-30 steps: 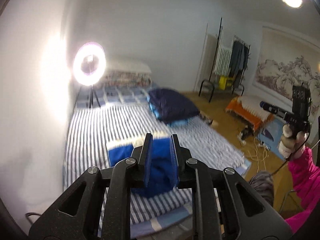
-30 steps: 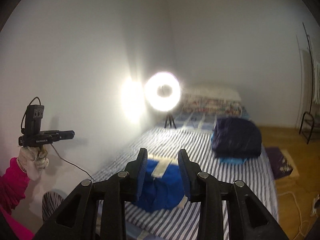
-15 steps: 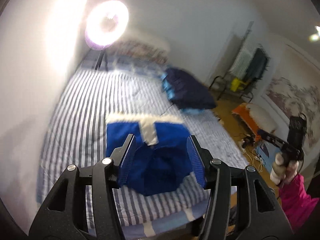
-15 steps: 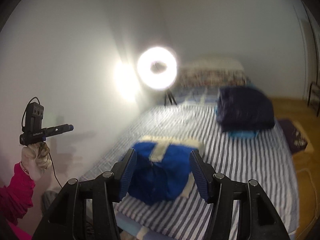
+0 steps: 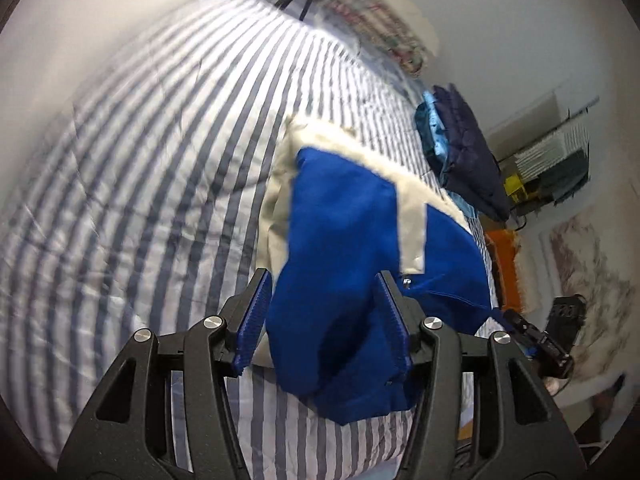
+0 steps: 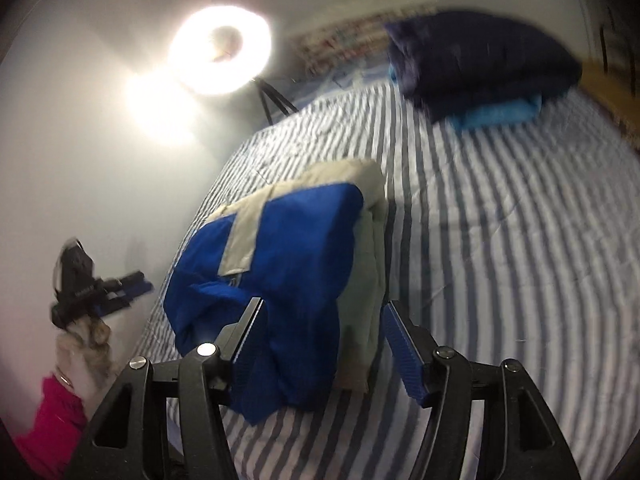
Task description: Fold large clothes
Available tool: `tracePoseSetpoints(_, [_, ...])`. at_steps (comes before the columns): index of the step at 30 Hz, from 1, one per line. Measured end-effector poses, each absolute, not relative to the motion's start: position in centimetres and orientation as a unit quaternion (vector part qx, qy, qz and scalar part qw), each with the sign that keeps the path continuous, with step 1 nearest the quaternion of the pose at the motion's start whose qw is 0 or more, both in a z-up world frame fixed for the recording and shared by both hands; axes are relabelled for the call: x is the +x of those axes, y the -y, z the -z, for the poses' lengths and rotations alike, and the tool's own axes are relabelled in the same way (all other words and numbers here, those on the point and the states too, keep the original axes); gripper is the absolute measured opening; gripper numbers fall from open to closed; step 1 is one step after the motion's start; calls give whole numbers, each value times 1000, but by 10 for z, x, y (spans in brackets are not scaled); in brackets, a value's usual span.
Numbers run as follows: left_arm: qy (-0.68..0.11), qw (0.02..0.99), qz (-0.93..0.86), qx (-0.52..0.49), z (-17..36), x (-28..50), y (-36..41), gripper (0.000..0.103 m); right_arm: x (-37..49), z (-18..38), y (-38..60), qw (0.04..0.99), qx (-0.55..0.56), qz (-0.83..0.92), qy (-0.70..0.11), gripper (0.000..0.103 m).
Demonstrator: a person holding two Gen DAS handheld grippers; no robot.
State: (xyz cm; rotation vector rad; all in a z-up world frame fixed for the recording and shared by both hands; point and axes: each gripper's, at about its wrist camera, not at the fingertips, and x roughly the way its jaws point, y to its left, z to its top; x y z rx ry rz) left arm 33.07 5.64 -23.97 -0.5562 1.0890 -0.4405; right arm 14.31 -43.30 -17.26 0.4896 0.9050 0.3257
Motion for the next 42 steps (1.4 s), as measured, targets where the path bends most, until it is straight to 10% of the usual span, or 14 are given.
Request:
tracePoseSetpoints(3, [-520,783,210,-269,258,341,-51,47,159,187,434,843,264,-171,-436,64])
tracePoseSetpoints(5, [-527,777,213,-272,268,347,-46,11,168,195,429,832,274,-187,-446,59])
tracePoseSetpoints(8, [-532,767,210,-288,271,347,-43,2,182,215,416,793,307,-235,-472,12])
tracePoseSetpoints(11, [-527,760,217,-312,264,340,-50,2,179,212,416,784,325,-250,-465,2])
tracePoseSetpoints(20, [-552,792,167,-199,293,330,-31,7,184,249,418,785,265,-192,-525,2])
tracePoseSetpoints(24, [-535,816,155,-155,262,321,-32,8,174,206,416,821,184,-155,-518,27])
tracePoseSetpoints(30, [-469,853,167,-158,207,317,-28,8,156,132,399,894,88,-167,-405,29])
tracePoseSetpoints(42, [-492,819,269,-123,222,308,57,8,151,154,317,825,57,-346,-443,23])
